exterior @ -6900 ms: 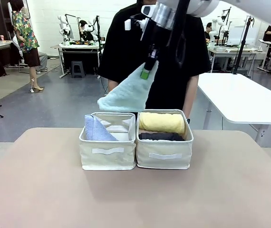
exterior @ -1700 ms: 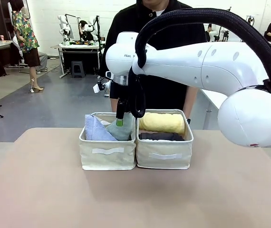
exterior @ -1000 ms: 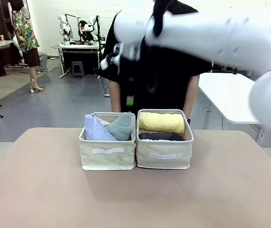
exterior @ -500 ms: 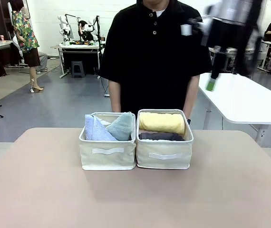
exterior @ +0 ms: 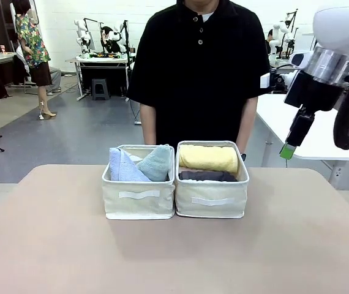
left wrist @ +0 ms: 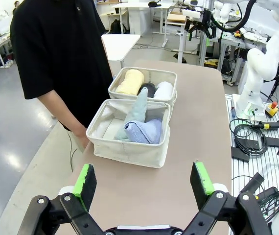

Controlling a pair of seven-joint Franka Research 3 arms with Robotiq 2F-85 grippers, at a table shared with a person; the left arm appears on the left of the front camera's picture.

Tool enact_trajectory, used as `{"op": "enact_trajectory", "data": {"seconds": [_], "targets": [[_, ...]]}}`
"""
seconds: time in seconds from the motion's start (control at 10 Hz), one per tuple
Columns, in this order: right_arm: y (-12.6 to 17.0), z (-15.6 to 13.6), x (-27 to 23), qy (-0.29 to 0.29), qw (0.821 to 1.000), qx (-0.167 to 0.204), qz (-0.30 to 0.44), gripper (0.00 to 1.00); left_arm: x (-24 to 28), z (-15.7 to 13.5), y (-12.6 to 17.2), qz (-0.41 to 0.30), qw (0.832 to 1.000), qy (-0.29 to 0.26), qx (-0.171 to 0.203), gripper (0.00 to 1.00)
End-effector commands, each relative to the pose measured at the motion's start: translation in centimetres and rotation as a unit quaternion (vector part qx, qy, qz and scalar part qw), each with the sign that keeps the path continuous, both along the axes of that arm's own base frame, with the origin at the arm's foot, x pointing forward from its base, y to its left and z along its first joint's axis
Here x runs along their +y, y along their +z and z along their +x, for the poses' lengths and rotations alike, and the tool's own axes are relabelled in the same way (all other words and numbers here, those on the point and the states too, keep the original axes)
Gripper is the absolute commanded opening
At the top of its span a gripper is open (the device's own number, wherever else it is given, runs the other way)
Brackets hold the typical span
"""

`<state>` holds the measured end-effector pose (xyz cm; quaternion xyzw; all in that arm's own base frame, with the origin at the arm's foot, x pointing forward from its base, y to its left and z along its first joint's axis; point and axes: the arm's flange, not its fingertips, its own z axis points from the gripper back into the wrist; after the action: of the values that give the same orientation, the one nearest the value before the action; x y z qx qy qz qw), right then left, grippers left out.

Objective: Sort the towels based on their folding style.
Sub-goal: Pick up another triangle-folded towel from the table and place it in the left Fabric basket.

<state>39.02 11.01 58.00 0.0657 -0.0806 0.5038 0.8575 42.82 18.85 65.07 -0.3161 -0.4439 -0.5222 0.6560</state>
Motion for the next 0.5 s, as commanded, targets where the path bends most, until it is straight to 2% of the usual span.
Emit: {"op": "enact_trajectory", "data": {"seconds": [0.0,0.4], "targets": [[1.35,-1.58,-1.44,0.009,1.0,-0.004,0.001,1.0,-0.17,-0.19,0.07,0.0,1.0,0.005,-0.002,1.0],[1.35,-1.58,-1.44,0.009,1.0,-0.004,0.001,1.0,-0.17,-0.19,0.07,0.0,1.0,0.005,-0.002,1.0]]}}
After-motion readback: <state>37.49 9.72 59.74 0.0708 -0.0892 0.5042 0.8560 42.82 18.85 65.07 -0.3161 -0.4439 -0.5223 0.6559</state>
